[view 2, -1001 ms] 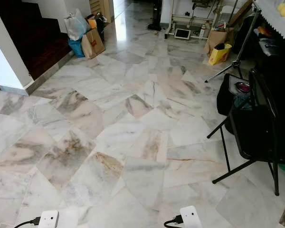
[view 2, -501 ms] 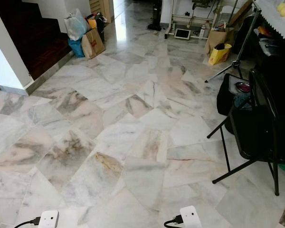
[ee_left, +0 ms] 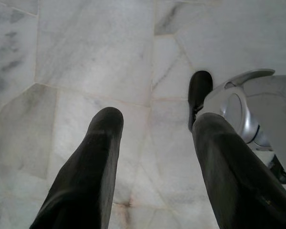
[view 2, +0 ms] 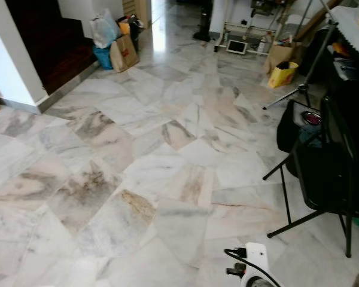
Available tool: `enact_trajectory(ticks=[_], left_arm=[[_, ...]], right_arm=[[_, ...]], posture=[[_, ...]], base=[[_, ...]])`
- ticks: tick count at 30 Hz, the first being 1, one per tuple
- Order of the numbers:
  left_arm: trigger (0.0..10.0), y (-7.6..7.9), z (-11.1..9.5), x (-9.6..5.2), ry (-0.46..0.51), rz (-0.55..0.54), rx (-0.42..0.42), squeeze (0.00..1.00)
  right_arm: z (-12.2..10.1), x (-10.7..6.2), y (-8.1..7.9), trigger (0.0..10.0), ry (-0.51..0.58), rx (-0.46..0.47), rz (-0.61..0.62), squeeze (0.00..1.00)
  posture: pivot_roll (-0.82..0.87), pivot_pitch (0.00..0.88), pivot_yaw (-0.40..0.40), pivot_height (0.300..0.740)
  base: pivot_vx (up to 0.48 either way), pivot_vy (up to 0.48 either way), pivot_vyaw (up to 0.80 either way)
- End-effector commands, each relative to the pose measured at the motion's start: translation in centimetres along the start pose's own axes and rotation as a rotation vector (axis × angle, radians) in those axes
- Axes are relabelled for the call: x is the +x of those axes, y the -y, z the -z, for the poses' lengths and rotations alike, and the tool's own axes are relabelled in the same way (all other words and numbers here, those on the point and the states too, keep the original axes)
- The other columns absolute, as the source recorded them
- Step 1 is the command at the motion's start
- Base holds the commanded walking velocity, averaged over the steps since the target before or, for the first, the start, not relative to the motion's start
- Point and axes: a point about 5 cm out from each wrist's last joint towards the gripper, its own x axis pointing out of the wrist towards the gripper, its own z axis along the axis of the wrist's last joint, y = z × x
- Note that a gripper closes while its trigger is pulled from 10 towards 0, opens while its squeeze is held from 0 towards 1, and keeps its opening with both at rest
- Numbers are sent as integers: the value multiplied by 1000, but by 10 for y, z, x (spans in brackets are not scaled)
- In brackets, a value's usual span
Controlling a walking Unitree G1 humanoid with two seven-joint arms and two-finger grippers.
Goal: Hang keys on a hook
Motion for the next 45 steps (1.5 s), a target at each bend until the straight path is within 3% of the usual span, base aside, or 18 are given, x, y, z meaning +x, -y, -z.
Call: enact_trajectory(ticks=[1, 9, 22, 28, 33, 43, 45], left_arm=[[10000, 0, 1, 0, 3, -3, 20, 0], [10000, -1, 0, 0, 3, -4, 37, 0], [10000, 5, -3, 0, 24, 18, -2, 0], [10000, 4, -3, 0, 29, 1, 87, 0], [10000, 3, -1, 0, 15, 0, 52, 0], [10000, 3, -2, 0, 20, 11, 69, 0], [10000, 2, -3, 0, 25, 10, 111, 0]], right_arm=[[-2, -1, 6, 10000, 4, 13, 13, 0], [7, -2, 5, 10000, -16, 38, 30, 0], [8, -3, 7, 10000, -30, 40, 35, 0], [8, -2, 7, 10000, -39, 37, 27, 0], [9, -2, 6, 10000, -41, 39, 25, 0], [9, -2, 4, 10000, -41, 45, 22, 0], [9, -2, 4, 10000, -40, 49, 22, 0]], posture=[[85, 0, -66, 740], [63, 0, -50, 740], [65, 0, -59, 740], [66, 0, -59, 740], [64, 0, -53, 740], [59, 0, -48, 740], [57, 0, -46, 740]], base=[[0, 0, 0], [0, 0, 0], [0, 0, -785], [0, -126, -781], [0, -288, -781], [0, 0, -782], [0, 0, -788]])
